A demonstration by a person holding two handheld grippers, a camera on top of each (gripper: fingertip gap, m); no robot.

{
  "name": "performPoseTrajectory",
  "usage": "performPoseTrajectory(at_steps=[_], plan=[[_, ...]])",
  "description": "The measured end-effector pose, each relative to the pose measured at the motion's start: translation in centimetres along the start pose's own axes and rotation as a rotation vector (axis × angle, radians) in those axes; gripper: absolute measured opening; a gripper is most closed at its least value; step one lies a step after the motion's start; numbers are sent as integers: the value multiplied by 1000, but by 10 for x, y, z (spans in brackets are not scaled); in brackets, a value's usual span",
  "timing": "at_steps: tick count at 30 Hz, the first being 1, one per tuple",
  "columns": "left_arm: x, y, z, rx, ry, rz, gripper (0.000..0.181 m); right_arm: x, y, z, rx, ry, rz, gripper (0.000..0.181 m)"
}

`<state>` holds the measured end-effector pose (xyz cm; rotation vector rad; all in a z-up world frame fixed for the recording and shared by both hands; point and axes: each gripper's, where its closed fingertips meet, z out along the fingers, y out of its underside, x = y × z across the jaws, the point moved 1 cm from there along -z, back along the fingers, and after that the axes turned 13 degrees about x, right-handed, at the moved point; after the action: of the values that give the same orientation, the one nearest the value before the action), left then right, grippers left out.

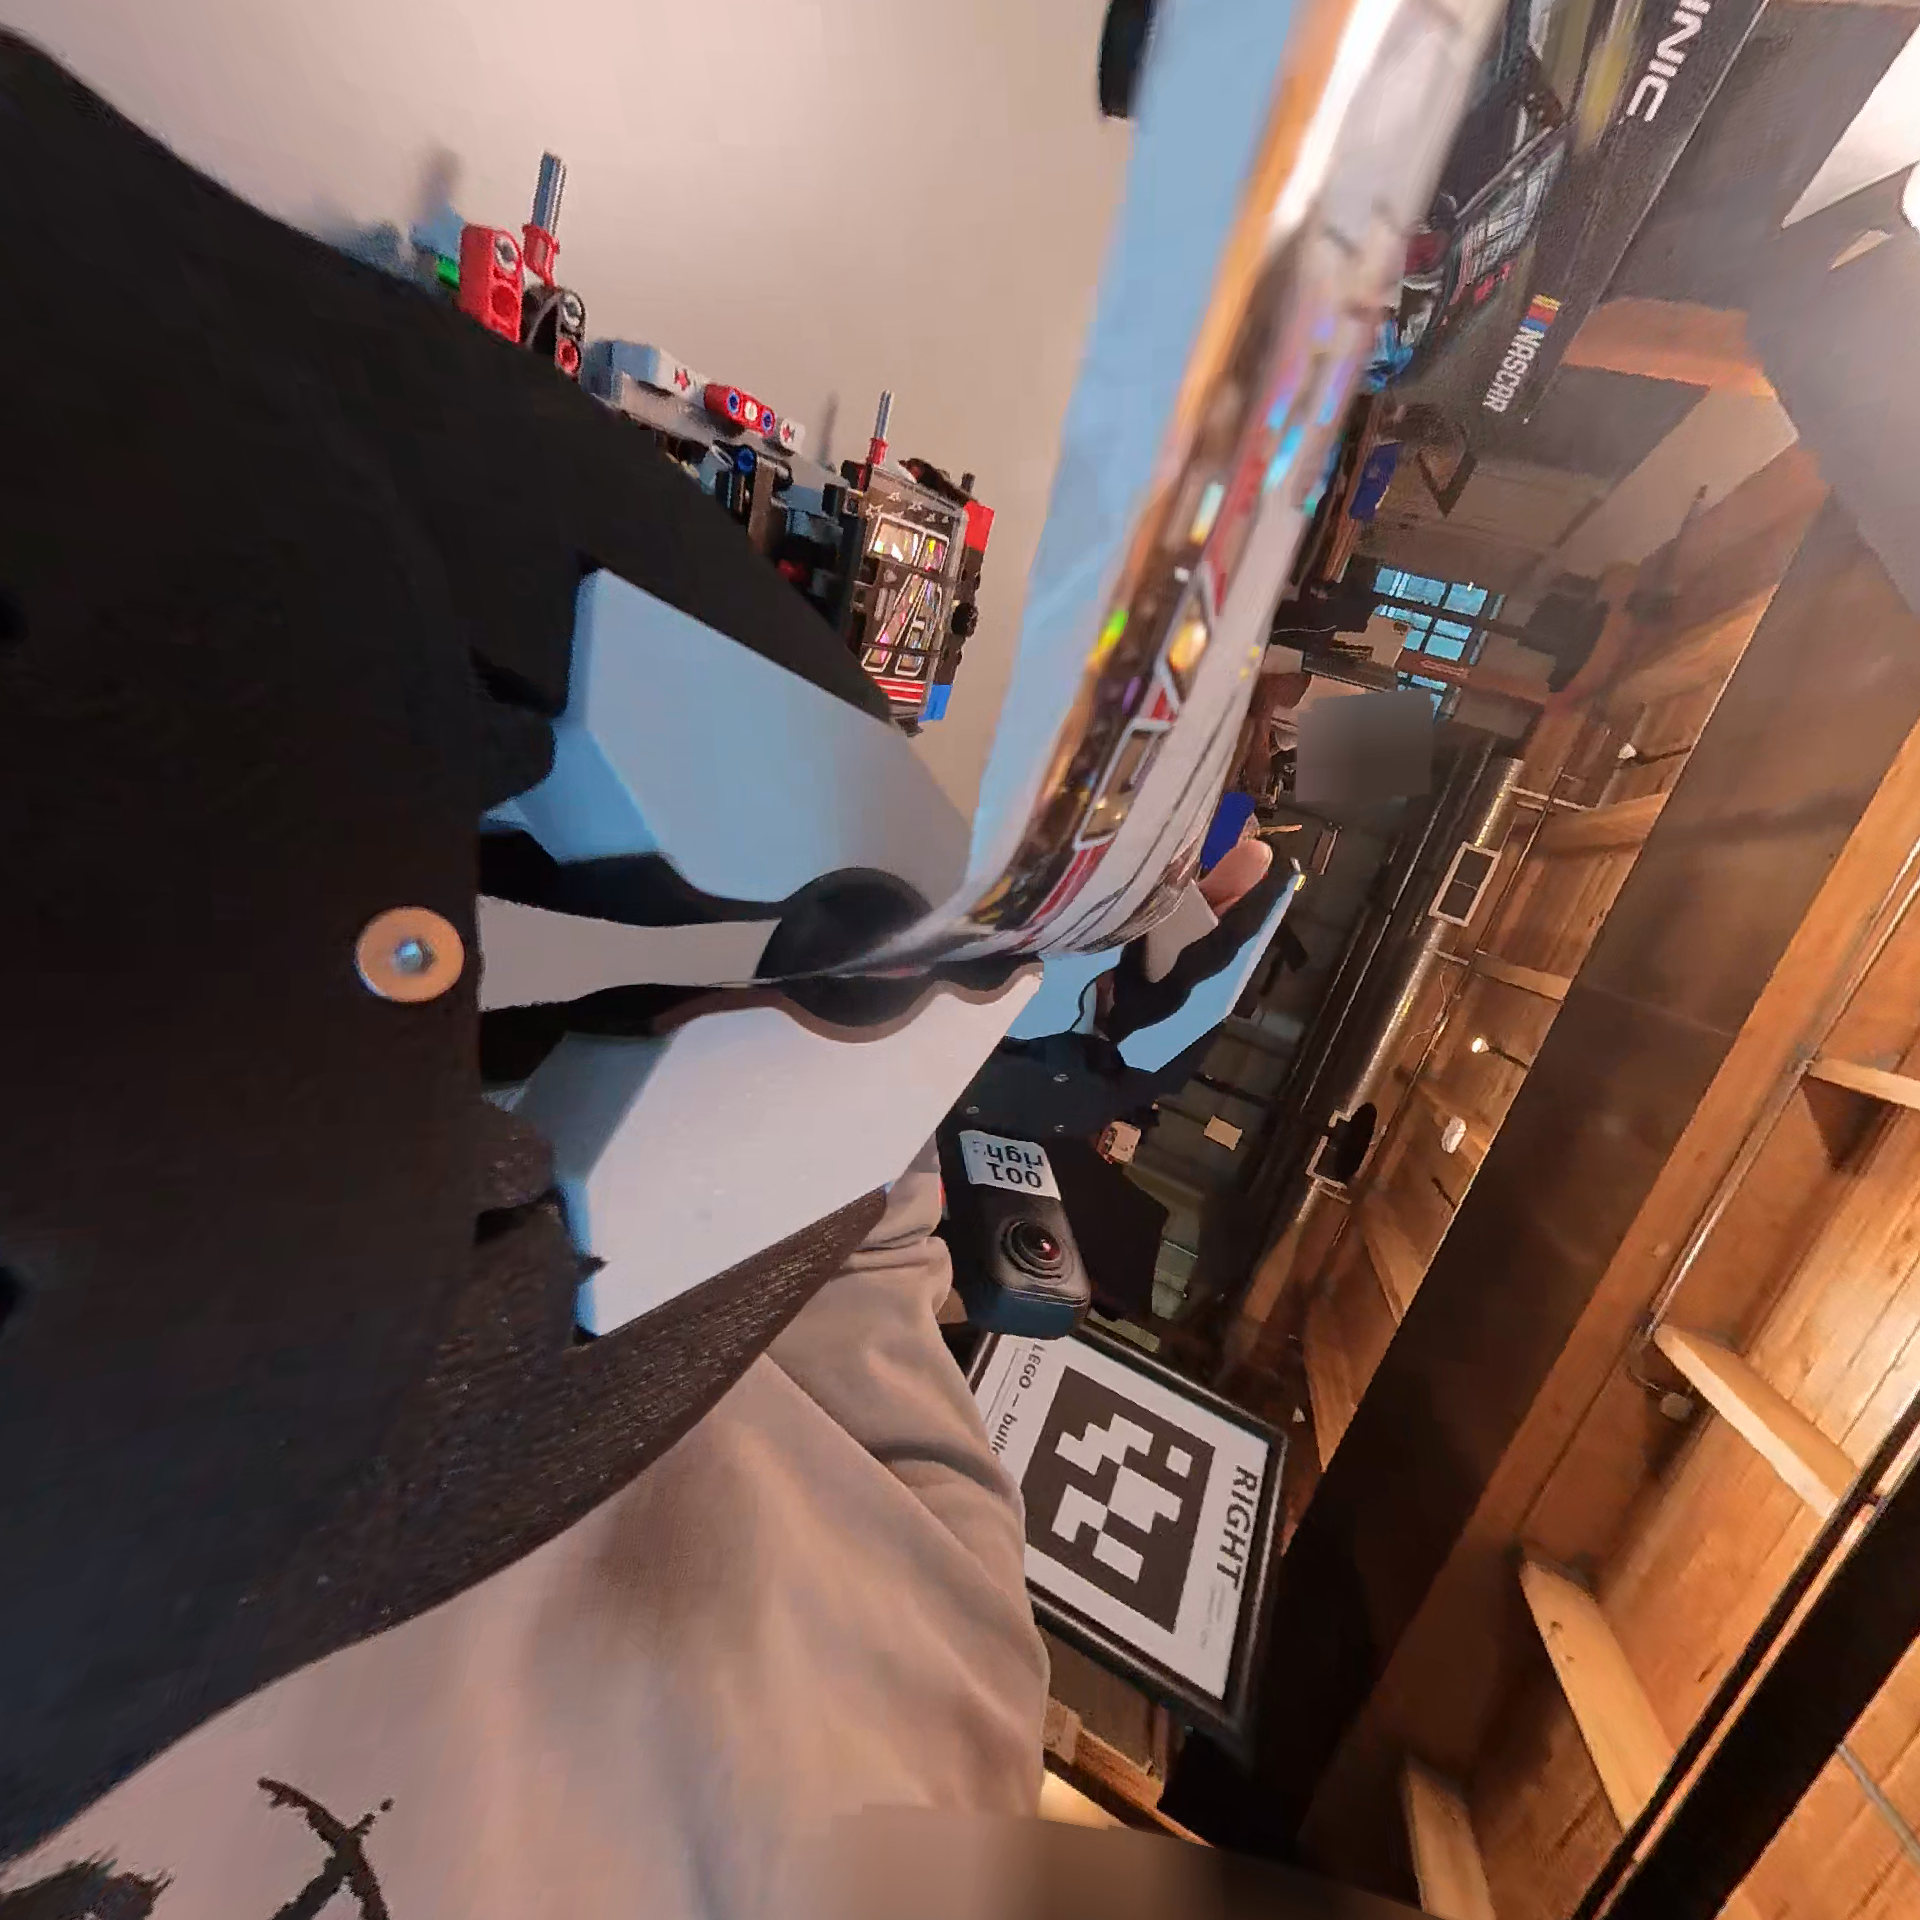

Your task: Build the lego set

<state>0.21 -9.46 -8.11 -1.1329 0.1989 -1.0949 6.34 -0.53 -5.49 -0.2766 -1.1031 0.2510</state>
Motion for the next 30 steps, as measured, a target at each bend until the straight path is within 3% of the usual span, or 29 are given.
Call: performPoseTrajectory(at_steps=[7, 17, 30], plan=[[12, -2, -9, -63, 106, 136, 0, 2, -11, -9, 88, -15, -69, 25], [20, 5, -11, -139, 138, 287, 0, -10, -14, -11, 123, -73, -87, 22], [22, 4, -11, -136, 138, 271, 0, -18, -11, -12, 113, -88, -106, 0]])
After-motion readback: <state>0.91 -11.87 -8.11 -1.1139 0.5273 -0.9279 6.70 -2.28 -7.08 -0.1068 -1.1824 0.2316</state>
